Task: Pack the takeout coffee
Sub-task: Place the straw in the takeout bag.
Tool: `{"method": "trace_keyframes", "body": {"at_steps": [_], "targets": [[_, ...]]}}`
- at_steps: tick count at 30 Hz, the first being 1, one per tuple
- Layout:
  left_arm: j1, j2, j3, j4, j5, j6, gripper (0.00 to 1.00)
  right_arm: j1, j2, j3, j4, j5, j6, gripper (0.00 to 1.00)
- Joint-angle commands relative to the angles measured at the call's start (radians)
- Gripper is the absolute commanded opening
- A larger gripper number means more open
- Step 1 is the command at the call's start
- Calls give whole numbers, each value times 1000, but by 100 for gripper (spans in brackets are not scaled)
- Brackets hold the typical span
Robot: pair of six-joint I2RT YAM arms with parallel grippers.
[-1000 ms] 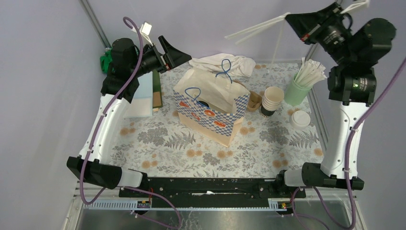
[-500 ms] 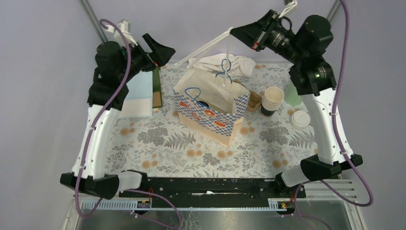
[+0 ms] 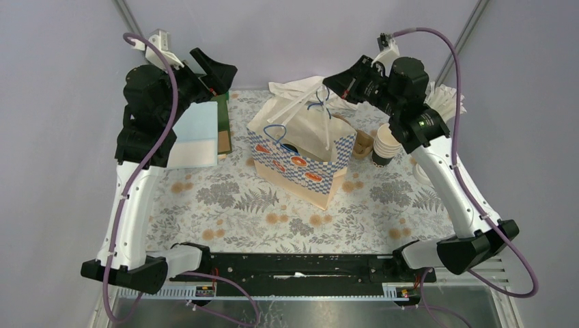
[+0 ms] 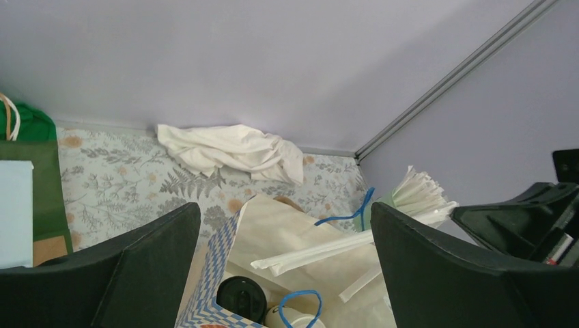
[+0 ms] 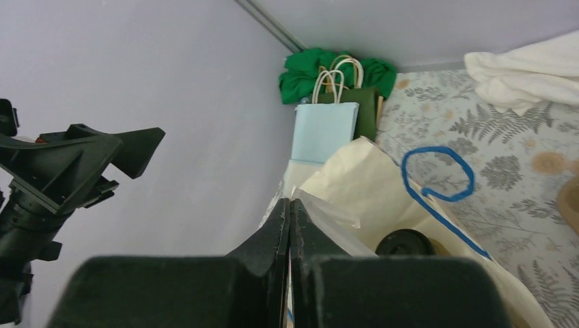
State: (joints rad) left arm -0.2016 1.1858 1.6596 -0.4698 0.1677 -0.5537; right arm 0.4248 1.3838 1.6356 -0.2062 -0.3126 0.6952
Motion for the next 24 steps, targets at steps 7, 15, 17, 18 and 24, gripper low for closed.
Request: {"method": "trace_keyframes", "body": {"at_steps": [7, 15, 17, 18, 24], "targets": [[5, 28, -2, 15, 30, -1, 99, 3, -99, -63, -18, 99, -98, 0], [5, 44, -15, -23, 61, -17, 99, 13, 14, 78, -73, 55, -131, 80], [5, 41, -20, -38, 62, -15, 99, 14, -4, 81, -107, 103, -167, 91], [5, 37, -24, -45, 61, -12, 99, 14, -28, 65, -117, 138, -189, 93], [5, -10, -99, -53, 58, -30, 99, 14, -212, -100, -181, 412, -360, 100]]}}
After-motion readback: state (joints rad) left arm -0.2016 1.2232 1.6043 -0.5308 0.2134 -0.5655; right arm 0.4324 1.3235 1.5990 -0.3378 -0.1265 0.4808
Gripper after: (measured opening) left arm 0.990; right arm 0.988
